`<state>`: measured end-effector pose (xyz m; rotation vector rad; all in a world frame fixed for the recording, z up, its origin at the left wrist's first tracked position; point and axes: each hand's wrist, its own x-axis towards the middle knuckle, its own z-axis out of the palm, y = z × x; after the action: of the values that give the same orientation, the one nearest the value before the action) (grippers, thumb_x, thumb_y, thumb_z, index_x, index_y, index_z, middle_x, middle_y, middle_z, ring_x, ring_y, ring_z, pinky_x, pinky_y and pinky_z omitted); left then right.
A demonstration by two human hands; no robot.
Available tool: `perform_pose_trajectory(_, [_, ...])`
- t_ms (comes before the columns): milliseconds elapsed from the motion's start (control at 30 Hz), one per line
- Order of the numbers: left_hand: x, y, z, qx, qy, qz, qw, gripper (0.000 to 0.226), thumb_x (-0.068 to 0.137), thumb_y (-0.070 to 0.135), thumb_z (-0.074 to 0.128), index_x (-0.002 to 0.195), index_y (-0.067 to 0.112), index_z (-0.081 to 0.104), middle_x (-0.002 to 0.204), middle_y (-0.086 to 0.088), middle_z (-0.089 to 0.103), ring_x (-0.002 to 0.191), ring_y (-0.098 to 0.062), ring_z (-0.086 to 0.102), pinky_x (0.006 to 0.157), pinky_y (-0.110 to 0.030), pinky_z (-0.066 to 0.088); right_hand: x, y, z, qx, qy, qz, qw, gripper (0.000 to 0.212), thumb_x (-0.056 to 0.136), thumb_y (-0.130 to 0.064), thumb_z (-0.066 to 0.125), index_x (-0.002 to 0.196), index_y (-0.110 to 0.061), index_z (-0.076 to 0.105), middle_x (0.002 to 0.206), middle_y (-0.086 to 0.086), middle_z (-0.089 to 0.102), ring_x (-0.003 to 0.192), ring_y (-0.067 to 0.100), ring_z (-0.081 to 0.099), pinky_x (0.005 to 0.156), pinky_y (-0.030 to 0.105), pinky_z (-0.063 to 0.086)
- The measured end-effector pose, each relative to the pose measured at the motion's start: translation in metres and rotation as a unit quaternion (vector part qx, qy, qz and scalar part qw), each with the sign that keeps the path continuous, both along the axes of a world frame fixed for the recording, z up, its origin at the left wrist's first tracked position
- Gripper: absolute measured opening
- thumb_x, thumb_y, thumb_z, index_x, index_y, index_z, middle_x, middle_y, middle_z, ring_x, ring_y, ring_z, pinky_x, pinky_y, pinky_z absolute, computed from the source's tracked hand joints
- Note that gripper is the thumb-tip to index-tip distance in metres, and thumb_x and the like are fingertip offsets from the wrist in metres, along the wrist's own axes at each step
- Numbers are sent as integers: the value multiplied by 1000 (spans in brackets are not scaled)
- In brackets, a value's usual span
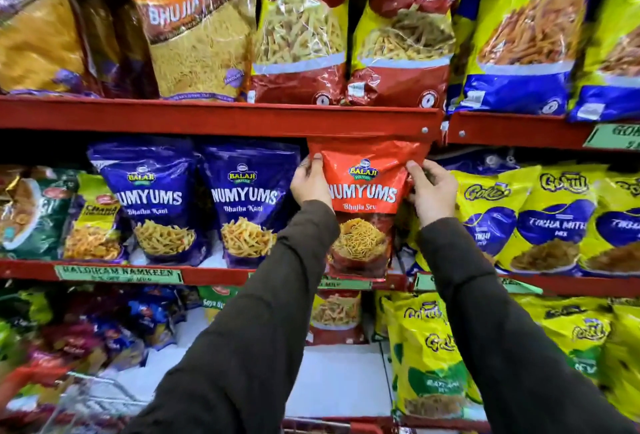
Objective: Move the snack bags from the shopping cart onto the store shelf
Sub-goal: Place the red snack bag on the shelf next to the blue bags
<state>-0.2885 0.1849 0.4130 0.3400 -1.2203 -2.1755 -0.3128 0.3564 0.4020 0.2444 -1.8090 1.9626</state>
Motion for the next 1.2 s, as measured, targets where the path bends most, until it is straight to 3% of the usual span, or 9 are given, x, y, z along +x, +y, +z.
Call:
perform_pose_trajectory(133, [-27, 4, 0, 68, -21, 20, 997, 19, 86, 25, 66, 102, 14, 68, 103, -15, 71, 91, -29, 65, 98, -51, 52, -43, -11, -7, -39, -48, 2, 998, 26, 66, -52, 65, 76, -28, 62, 87, 3, 66, 84, 22, 62, 88, 55, 55])
perform_pose_trajectory(333, [-55, -1, 2, 134, -14, 45, 990, 39, 89, 3, 59, 126, -8, 54, 123, -24, 62, 116, -37, 59, 101, -41, 46, -81, -36, -13, -87, -77, 0, 993, 9, 72, -34, 65, 71, -29, 57, 79, -8, 63, 96, 35, 65, 94, 58, 51])
perform_pose_trajectory(500, [-63, -9, -14, 28, -32, -9, 999, 43, 94, 12, 52, 136, 5, 45, 143, -18, 49, 129, -33, 50, 109, -41, 39, -89, -44, -23, -86, -78, 30, 993, 3, 89, -23, 56, 91, -22, 58, 98, 10, 66, 98, 30, 59, 102, 59, 45])
perform_pose_trajectory(600, [-58, -13, -42, -44, -74, -74, 994, 53, 97, 32, 46, 147, 23, 30, 147, -10, 44, 133, -29, 46, 108, -41, 39, -83, -40, -49, -67, -138, 87, 984, 68, 79, -65, 54, 133, -24, 47, 136, 7, 57, 123, 26, 54, 111, 51, 39])
perform_pose_trajectory(700, [-64, -17, -85, -79, -105, -111, 985, 62, 90, 55, 39, 144, 23, 35, 146, -3, 44, 137, -28, 41, 114, -46, 35, -56, -47, -71, -84, -206, 152, 963, 90, 71, -79, 49, 143, -25, 39, 149, 3, 45, 136, 22, 43, 115, 45, 34])
perform_pose_trajectory(833, [-73, -24, -130, -103, -178, -156, 966, 77, 85, 69, 34, 141, 17, 42, 146, -2, 47, 137, -25, 42, 119, -45, 29, -39, -56, -92, -119, -275, 188, 935, 55, 99, -43, 28, 142, -10, 37, 151, 13, 41, 138, 29, 40, 109, 39, 35])
perform_pose_trajectory(933, [-109, -36, -178, -109, -179, -135, 968, 101, 60, 90, 37, 137, 26, 48, 140, 0, 55, 130, -23, 49, 117, -45, 33, -32, -55, -92, -112, -266, 184, 940, 45, 101, -38, 28, 137, -15, 43, 143, 10, 47, 123, 25, 52, 102, 37, 40])
perform_pose_trajectory(1100, [-63, -26, -149, -155, -230, -143, 950, 86, 71, 79, 28, 127, 21, 57, 131, -6, 61, 122, -27, 54, 113, -46, 36, -31, -46, -109, -30, -267, 145, 952, 31, 97, -43, 39, 107, -23, 61, 127, 5, 60, 113, 22, 57, 101, 42, 46])
perform_pose_trajectory(1200, [-36, -23, -128, -179, -227, -123, 949, 80, 80, 72, 25, 128, 16, 55, 137, -10, 58, 126, -28, 52, 115, -45, 34, -30, -38, -109, -23, -255, 111, 960, 28, 98, -32, 41, 112, -15, 59, 121, -2, 59, 105, 16, 56, 95, 38, 45])
